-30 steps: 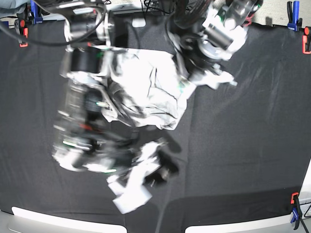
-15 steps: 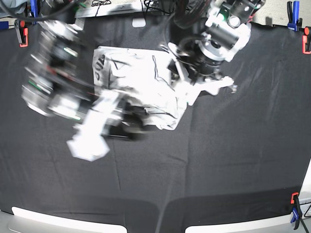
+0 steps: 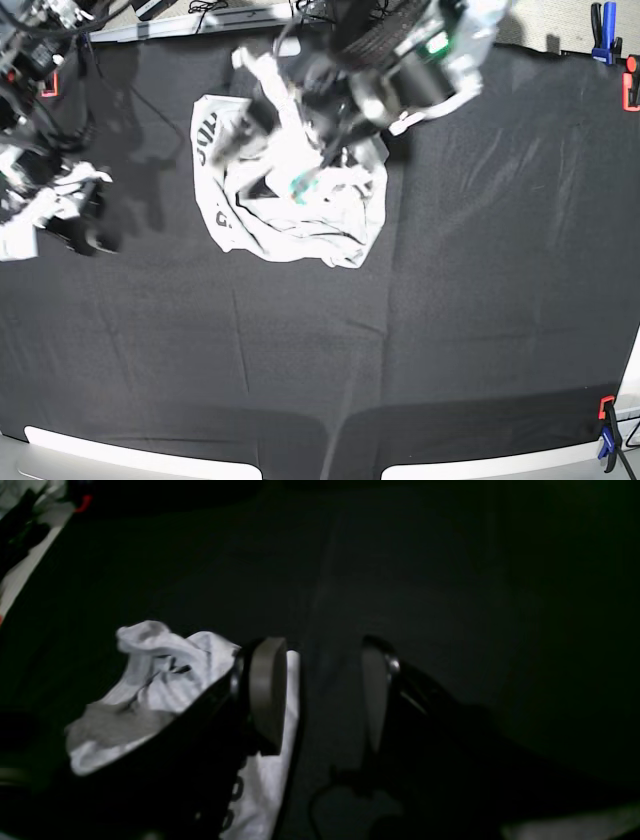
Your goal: Layout the t-shirt on the table in an organized manner, then fold the t-shirt properly
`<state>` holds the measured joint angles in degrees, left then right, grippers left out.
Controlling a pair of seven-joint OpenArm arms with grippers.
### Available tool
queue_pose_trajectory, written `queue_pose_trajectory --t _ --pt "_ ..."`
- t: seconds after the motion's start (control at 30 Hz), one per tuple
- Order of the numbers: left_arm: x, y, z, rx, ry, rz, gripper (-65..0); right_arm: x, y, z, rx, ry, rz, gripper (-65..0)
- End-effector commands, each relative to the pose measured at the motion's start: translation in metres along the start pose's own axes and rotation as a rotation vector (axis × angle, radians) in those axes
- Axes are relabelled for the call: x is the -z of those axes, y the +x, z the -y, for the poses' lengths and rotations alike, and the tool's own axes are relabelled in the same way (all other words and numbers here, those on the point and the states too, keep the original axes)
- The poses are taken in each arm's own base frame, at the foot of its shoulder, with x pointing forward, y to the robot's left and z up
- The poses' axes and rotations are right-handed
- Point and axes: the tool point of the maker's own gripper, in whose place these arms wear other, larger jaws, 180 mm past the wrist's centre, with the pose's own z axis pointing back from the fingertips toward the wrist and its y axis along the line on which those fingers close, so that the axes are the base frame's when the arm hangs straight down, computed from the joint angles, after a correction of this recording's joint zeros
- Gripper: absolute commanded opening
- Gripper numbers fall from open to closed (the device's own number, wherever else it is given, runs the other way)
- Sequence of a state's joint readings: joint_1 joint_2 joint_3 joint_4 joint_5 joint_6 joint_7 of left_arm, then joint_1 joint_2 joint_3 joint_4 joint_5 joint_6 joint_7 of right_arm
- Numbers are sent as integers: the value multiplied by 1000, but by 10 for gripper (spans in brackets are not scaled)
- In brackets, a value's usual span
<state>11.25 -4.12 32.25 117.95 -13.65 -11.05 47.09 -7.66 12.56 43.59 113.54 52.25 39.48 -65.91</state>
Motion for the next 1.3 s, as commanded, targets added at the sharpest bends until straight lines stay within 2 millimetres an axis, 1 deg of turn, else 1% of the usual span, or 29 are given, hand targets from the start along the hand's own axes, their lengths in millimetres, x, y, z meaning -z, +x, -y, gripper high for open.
queue_pose_trajectory --t 0.0,0.07,0.13,0.2,0.3,0.37,0.5,0.6,0.7,0.77,0.83,0.93,1.03,1.17,1.2,1.27 --pt "5 -4 2 -18 -17 -7 -383 -2 15 -3 -31 14 51 -408" --pt "16 -36 -2 -52 -16 -95 -383 -1 15 -5 -33 21 49 -408" --pt "24 -61 -6 -74 -11 -161 -383 2 14 -9 -36 36 44 -408" --pt "25 -82 -17 -34 36 -234 -383 6 13 -16 -41 59 36 -408" --pt "18 -105 -39 18 150 -359 -383 15 8 -29 -56 101 10 -408" --pt "12 -113 -44 37 176 -416 -383 22 2 -37 -76 122 -23 -408" --pt "6 -121 -51 55 191 -446 -383 38 -15 -55 -131 158 -106 -408" --pt "-7 -131 -71 76 271 -486 -383 49 -21 -65 -172 169 -126 -408" --pt "-23 -141 -96 79 373 -515 -383 60 -16 -75 -214 177 -81 -408" --pt "-32 -145 -107 71 415 -528 -383 67 -16 -85 -218 214 -79 -408" --pt "-37 -149 -113 67 437 -537 -383 76 -21 -90 -227 233 -103 -408" --pt "-39 -148 -116 62 452 -529 -383 94 -28 -82 -225 218 -145 -408" --pt "-33 -140 -114 59 437 -475 -383 115 -34 -65 -171 204 -177 -408" --pt "-29 -132 -113 63 429 -425 -383 140 -38 -47 -94 200 -215 -408" --pt "-29 -132 -114 64 429 -422 -383 146 -43 -42 -83 193 -237 -408" --pt "-27 -129 -113 66 428 -406 -383 155 -60 -33 -77 174 -306 -408"
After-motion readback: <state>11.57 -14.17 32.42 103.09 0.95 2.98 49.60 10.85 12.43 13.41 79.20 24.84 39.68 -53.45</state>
